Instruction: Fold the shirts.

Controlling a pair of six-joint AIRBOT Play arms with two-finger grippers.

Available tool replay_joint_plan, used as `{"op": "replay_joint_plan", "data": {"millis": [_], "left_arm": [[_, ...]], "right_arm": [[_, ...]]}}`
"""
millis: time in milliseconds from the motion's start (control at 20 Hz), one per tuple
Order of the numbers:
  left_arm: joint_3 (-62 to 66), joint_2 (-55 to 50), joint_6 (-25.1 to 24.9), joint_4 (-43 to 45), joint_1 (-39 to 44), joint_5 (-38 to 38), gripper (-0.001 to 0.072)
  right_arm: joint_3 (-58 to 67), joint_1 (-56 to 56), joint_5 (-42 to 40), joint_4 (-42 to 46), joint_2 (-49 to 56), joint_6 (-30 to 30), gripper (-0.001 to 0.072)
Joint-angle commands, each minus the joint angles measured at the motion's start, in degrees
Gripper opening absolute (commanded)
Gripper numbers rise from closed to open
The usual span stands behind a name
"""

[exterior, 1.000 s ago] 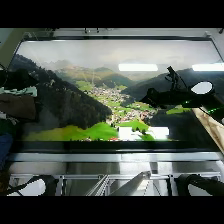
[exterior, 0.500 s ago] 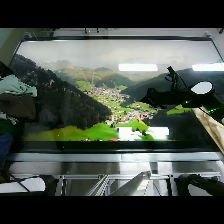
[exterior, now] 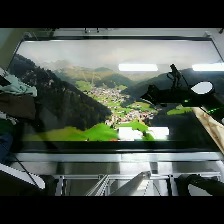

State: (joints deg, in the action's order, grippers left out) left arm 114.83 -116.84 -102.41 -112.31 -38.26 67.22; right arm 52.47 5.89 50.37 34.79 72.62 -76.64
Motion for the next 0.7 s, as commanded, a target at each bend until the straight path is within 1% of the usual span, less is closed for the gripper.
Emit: {"op": "replay_joint_plan", "data": {"millis": [0, 150, 200, 300, 350, 500, 550, 650], "left_arm": [[1.9, -4.9, 0.3, 0.2, 0.0, -3.0, 0.0715], [1.9, -7.1, 0.3, 0.2, 1.7, -5.9, 0.0709], [1.9, -7.6, 0.3, 0.2, 2.4, -6.6, 0.0582], [1.9, -8.0, 0.3, 0.2, 4.0, -7.8, 0.0115], [1.9, -7.8, 0.3, 0.2, 4.9, -8.5, 0.0019], [2.1, -7.0, 0.3, -0.4, 7.7, -8.7, 0.0018], [2.4, -6.5, -0.9, -2.3, 8.7, -7.4, 0.0019], [4.7, -6.3, -5.6, -9.9, 11.0, -1.2, 0.0019]], "right_arm": [[0.0, 0.0, -0.2, -0.6, 0.0, 0.0, 0.0036], [0.0, 0.0, -0.2, -0.6, 0.0, 0.0, 0.0036], [0.0, 0.0, -0.2, -0.6, 0.0, 0.0, 0.0036], [0.0, 0.0, -0.2, -0.6, 0.0, 0.0, 0.0036], [0.0, 0.0, -0.2, -0.6, 0.0, 0.0, 0.0036], [0.0, 0.0, -0.2, -0.6, 0.0, 0.0, 0.0036], [0.0, 0.0, -0.2, -0.5, 0.0, 0.0, 0.0036], [0.0, 0.0, -0.2, -0.6, 0.0, 0.0, 0.0036]]}}
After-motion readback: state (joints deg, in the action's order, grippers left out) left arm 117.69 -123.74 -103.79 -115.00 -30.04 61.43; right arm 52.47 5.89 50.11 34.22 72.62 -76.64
